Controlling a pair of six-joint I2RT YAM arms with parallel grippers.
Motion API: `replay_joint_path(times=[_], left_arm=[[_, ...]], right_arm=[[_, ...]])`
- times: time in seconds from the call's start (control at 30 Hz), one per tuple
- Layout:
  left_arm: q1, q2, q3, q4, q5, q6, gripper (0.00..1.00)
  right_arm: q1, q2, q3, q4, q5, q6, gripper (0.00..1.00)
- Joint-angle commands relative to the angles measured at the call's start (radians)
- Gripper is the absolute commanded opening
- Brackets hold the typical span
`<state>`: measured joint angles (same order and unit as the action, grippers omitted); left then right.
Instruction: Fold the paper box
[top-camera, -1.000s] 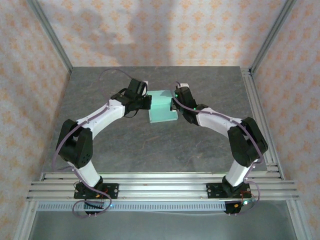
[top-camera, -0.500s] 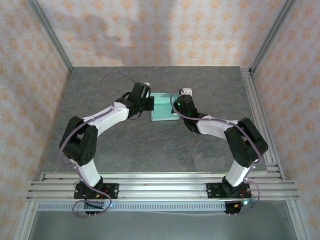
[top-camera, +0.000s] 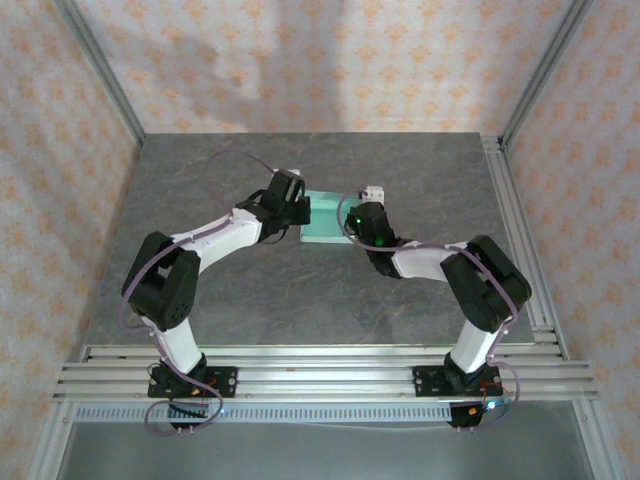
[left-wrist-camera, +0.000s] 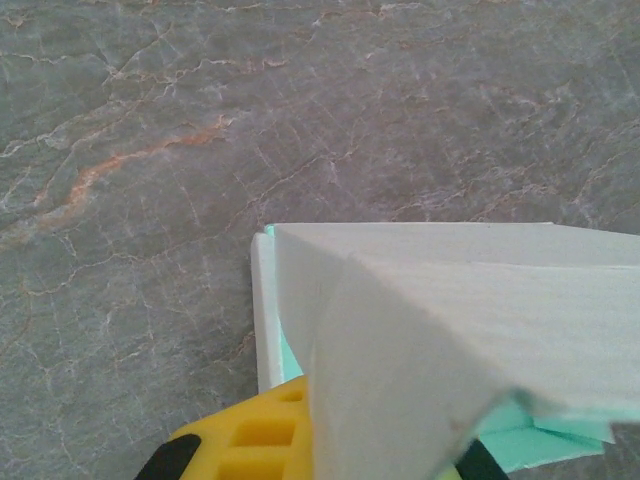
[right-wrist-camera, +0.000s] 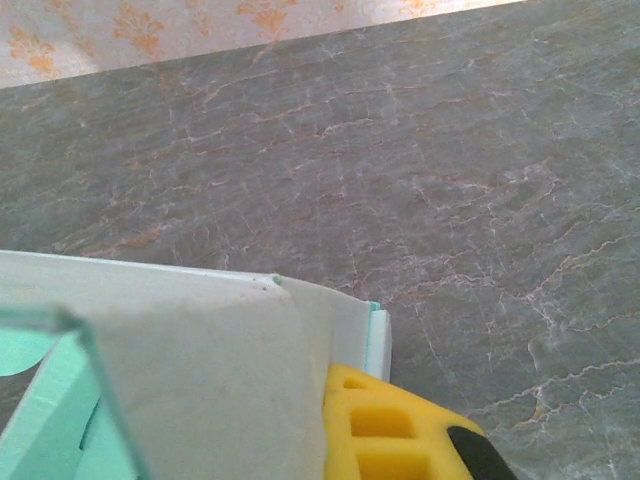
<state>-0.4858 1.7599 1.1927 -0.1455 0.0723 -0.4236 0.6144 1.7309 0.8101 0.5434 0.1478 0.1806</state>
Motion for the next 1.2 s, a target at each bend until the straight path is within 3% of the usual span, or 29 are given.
replay_joint_path(times=[0.0,0.5,0.8,0.87,1.0,1.17], left_arm=[[-0.018,0.021,-0.037,0.023,-0.020,-0.031,0.00],[-0.062,0.023,-0.140,0.119,-0.063,-0.059,0.00],[-0.068,-0.033,-0.152,0.084,-0.077,-0.057,0.00],[-0.069,-0.061,-0.140,0.049,-0.080,-0.053,0.08],[-0.068,-0.127,-0.119,-0.052,-0.092,-0.030,0.36],[-0.062,-0.195,-0.088,-0.186,-0.069,0.007,0.57]], right_arm=[[0.034,-0.005,-0.028,0.156,0.018,-0.024,0.00],[0.044,0.049,-0.142,0.319,0.016,-0.007,0.00],[0.045,-0.024,-0.122,0.237,-0.015,-0.021,0.00],[0.045,-0.040,-0.084,0.141,-0.016,-0.029,0.00],[0.044,-0.056,-0.032,0.009,-0.019,-0.043,0.00],[0.033,-0.069,0.044,-0.174,-0.047,-0.053,0.00]])
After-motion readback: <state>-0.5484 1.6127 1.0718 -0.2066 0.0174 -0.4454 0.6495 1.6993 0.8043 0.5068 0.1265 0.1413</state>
